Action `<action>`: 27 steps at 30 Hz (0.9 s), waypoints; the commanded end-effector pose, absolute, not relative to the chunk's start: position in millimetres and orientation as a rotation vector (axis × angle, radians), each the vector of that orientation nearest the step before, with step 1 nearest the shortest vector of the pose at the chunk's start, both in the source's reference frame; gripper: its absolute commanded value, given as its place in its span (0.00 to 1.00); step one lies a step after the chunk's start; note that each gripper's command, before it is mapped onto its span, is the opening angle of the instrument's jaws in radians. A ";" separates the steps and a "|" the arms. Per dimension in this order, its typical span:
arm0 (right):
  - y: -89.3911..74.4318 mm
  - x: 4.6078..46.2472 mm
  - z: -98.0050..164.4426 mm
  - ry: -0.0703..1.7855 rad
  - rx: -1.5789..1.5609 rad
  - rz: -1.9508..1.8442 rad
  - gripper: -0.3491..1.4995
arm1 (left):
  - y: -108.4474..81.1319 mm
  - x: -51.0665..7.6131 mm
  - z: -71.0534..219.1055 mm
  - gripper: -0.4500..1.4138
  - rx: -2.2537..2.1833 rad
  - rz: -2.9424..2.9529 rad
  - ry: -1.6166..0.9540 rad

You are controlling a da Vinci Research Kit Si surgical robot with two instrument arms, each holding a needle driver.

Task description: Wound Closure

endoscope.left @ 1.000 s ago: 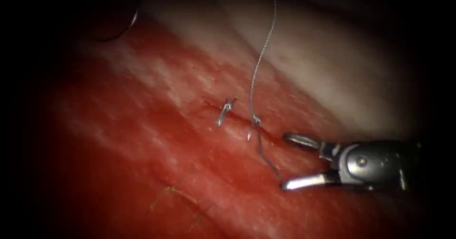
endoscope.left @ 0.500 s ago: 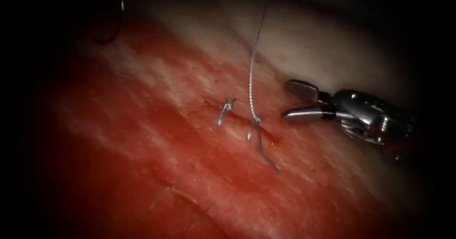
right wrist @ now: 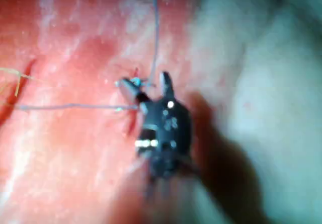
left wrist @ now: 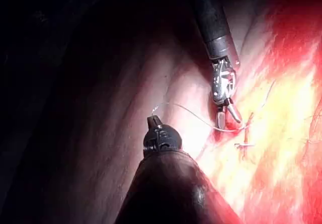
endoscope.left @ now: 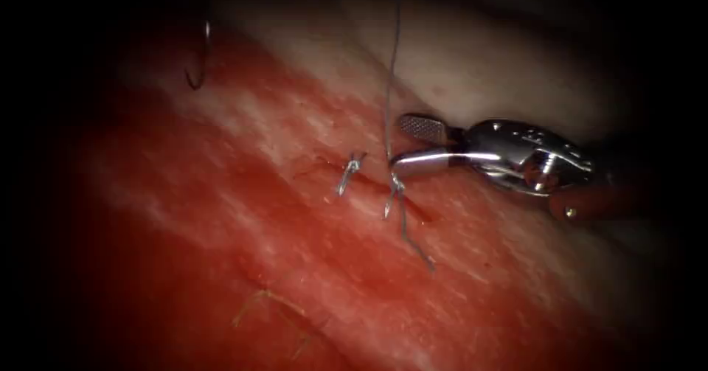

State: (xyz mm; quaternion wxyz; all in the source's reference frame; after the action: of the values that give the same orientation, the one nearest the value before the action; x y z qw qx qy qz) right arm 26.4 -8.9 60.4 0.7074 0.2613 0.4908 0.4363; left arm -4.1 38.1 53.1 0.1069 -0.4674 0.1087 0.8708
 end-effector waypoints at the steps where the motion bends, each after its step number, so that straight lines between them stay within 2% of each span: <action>1: -9.5 27.6 61.2 1.096 0.584 0.964 0.98 | 38.4 -4.5 53.5 0.00 -1.376 2.564 0.320; 27: -10.1 32.6 61.0 1.132 0.620 0.927 0.99 | 39.1 -5.1 51.0 0.00 -1.382 2.574 0.355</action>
State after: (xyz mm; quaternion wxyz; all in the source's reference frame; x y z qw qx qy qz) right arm 32.0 -9.6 60.7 0.7001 0.2782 0.5079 0.4177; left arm -4.7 38.8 50.3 0.0974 -0.4669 0.1202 0.8707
